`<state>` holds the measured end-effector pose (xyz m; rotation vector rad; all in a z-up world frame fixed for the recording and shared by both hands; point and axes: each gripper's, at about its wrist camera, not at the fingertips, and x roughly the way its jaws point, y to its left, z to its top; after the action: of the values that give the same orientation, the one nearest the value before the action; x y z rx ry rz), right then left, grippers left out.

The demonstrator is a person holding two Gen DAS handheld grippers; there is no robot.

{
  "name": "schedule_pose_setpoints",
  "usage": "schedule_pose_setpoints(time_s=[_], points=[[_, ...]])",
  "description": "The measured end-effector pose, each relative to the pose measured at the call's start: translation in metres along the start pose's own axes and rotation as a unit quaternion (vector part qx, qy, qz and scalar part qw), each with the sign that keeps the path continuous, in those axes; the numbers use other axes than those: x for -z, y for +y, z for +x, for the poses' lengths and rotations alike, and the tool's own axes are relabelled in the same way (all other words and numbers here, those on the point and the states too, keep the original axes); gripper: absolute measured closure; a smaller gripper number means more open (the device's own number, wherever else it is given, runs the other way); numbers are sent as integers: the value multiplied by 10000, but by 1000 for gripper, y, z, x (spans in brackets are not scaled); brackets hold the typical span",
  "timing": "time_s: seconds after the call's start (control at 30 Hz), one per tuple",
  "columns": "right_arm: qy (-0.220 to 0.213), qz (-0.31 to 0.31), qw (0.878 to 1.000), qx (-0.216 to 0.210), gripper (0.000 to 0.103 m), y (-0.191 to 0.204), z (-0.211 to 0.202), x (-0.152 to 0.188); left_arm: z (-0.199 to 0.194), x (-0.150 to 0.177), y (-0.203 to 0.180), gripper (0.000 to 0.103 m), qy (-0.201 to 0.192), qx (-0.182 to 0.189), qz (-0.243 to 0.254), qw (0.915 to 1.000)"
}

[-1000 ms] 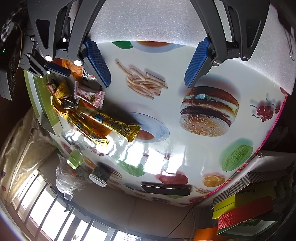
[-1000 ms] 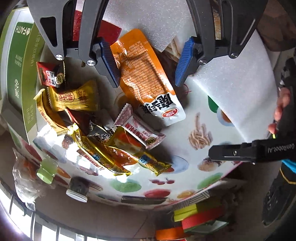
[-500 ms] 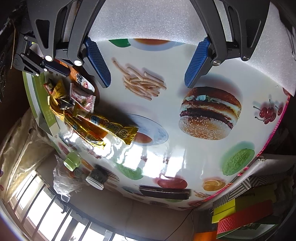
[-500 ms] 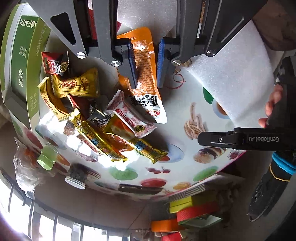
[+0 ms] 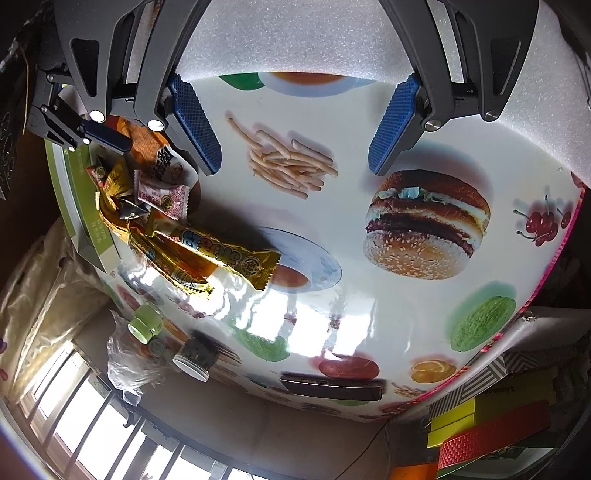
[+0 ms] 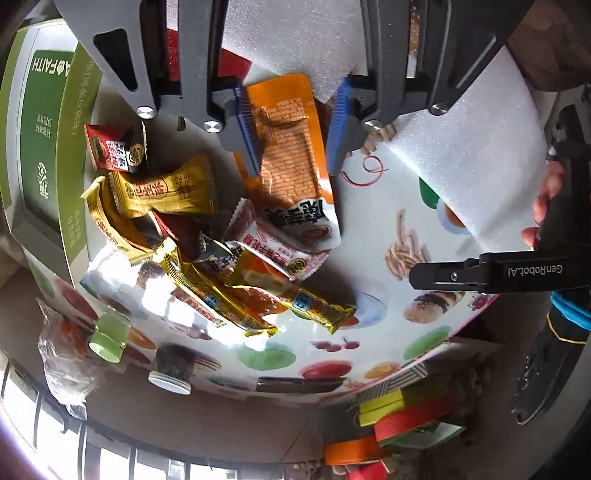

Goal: Organize snacks
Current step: 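Close the right tool on the orange packet while the left tool approaches a gold bar snack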

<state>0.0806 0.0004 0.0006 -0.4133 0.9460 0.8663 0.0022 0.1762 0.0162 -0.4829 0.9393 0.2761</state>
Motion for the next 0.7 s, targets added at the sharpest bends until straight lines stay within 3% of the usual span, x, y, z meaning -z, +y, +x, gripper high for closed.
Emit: schedule_pose_setpoints(time_s=[0.07,0.13,0.23,0.33,0.57,0.7], points=[[138,84,9998,-76,41,-5,6,2,1,-2,-2,21,-11,23,36,10000],[93,40,9999,-105,39,-3,9,0,3,-4,-4,21,7,27,86,10000],[157,-203,9995,195,39,4,15,-6,5,-10,-8,21,-6,40,224,9997],[137,-190,9995,189,57,7,14,-9,6,-20,-11,21,-44,47,409,9991],[-83,-343,9991,234,83,15,8,-10,13,-41,-22,21,-86,9,991,9950],[-228,-371,9989,200,89,16,3,-14,17,-51,-36,21,-117,37,1528,9882]])
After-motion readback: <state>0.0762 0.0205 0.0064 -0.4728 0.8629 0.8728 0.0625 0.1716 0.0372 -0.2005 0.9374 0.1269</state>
